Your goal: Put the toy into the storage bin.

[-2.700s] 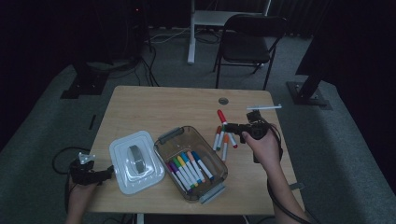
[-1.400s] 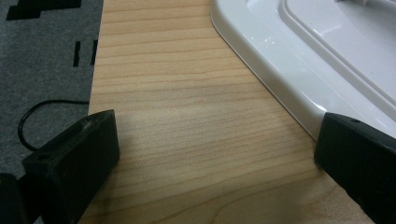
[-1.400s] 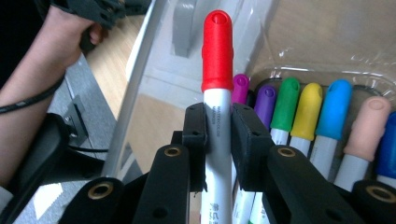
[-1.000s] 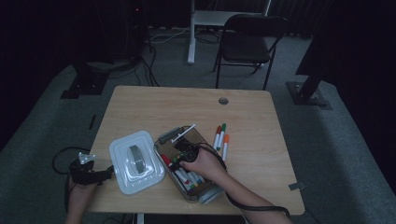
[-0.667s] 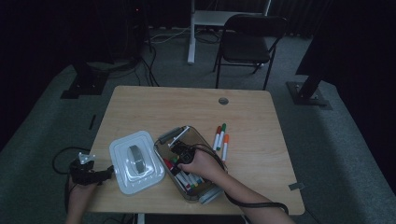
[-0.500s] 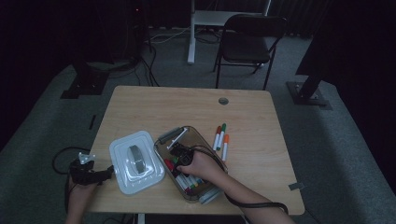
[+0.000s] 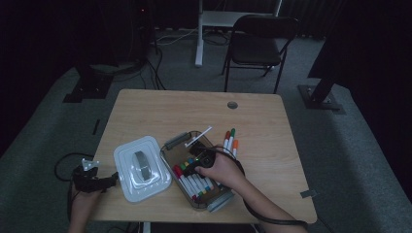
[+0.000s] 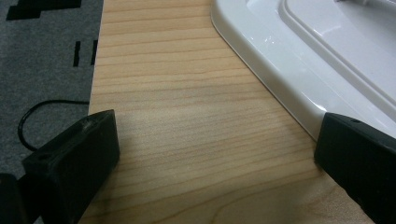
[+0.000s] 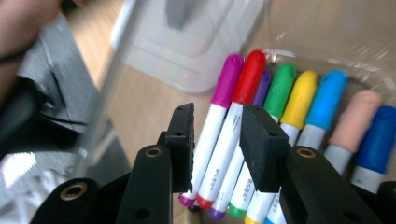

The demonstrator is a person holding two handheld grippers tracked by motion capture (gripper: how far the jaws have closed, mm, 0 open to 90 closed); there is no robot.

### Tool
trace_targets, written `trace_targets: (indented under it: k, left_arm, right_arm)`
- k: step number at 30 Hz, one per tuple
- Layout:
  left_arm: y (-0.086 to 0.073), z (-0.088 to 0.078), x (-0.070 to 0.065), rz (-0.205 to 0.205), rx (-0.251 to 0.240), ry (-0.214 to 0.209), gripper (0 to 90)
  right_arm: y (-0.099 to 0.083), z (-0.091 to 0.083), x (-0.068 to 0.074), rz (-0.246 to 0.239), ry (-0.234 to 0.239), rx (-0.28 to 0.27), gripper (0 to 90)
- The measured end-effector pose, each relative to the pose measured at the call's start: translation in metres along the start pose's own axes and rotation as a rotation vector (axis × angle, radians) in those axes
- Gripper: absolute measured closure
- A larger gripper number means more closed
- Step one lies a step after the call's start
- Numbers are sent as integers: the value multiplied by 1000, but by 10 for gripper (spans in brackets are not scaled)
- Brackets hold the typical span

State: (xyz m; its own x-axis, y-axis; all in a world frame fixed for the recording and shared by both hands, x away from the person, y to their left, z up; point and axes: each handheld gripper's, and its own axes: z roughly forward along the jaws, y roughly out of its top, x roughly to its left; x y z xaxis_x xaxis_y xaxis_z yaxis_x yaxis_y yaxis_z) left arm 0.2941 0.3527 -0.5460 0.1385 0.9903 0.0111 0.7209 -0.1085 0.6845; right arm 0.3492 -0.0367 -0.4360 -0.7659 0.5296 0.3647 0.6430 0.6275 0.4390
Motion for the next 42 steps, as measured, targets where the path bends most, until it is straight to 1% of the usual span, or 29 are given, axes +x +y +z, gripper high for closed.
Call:
trace_targets:
  k: [2, 4, 5, 8, 10, 11, 13, 15, 17, 18, 21, 22, 23, 24, 26, 27, 28, 29, 31, 33, 36, 37, 39, 41, 42]
  left_arm:
    - [0, 0, 0, 0, 0, 0, 6]
    - [0, 0, 0, -1, 0, 0, 6]
    - [0, 0, 0, 0, 0, 0, 7]
    - [0, 0, 0, 0, 0, 0, 6]
    - [0, 0, 0, 0, 0, 0, 6]
    - [0, 0, 0, 0, 0, 0, 7]
    - [0, 0, 0, 0, 0, 0, 7]
    - [0, 0, 0, 0, 0, 0, 6]
    - [0, 0, 0, 2, 0, 0, 6]
    - [0, 0, 0, 0, 0, 0, 6]
    - [0, 0, 0, 0, 1, -1, 7]
    - [0, 0, 0, 0, 1, -1, 7]
    - [0, 0, 0, 0, 1, -1, 7]
    - [0, 0, 0, 0, 1, -1, 6]
    - [0, 0, 0, 0, 1, -1, 6]
    - [0, 0, 0, 0, 1, -1, 6]
    - [0, 0, 0, 0, 1, -1, 6]
    - [0, 0, 0, 0, 1, -1, 6]
    - [0, 0, 0, 0, 1, -1, 6]
    - [0, 0, 0, 0, 1, -1, 7]
    - [0, 0, 0, 0, 1, -1, 7]
    - [0, 0, 0, 0, 1, -1, 6]
    - [0, 0, 0, 0, 1, -1, 6]
    - [0, 0, 0, 0, 1, -1, 7]
    - [0, 0, 0, 0, 1, -1, 6]
  right_arm:
    - [-3, -16, -4, 3, 10, -55, 646]
    - [-6, -31, -9, 5, 9, -93, 635]
    - [-9, -41, -12, 15, 8, -122, 637]
    - [-16, -63, -22, 26, 6, -186, 625]
    - [-21, -74, -28, 30, -5, -226, 611]
    - [-24, -80, -31, 36, -11, -236, 612]
    - [-30, -91, -39, 51, -44, -269, 606]
    - [-37, -99, -50, 73, -80, -287, 597]
    - [-44, -103, -60, 101, -106, -309, 598]
    - [-47, -104, -67, 117, -126, -313, 596]
    - [-58, -101, -89, 177, -185, -322, 596]
    - [-58, -101, -89, 177, -185, -322, 596]
    - [-61, -97, -97, 207, -197, -324, 596]
    - [-70, -86, -116, 263, -254, -306, 601]
    - [-76, -75, -130, 315, -275, -294, 605]
    - [-78, -70, -135, 332, -296, -284, 607]
    - [-80, -64, -141, 345, -308, -274, 608]
    - [-82, -59, -145, 366, -308, -264, 610]
    - [-84, -49, -152, 389, -325, -252, 608]
    - [-85, -42, -157, 414, -315, -251, 603]
    - [-85, -34, -162, 430, -337, -236, 600]
    - [-85, -32, -163, 440, -337, -230, 608]
    - [-85, -29, -166, 448, -363, -208, 615]
    - [-87, -28, -167, 465, -367, -208, 647]
    - [-88, -28, -168, 472, -383, -197, 659]
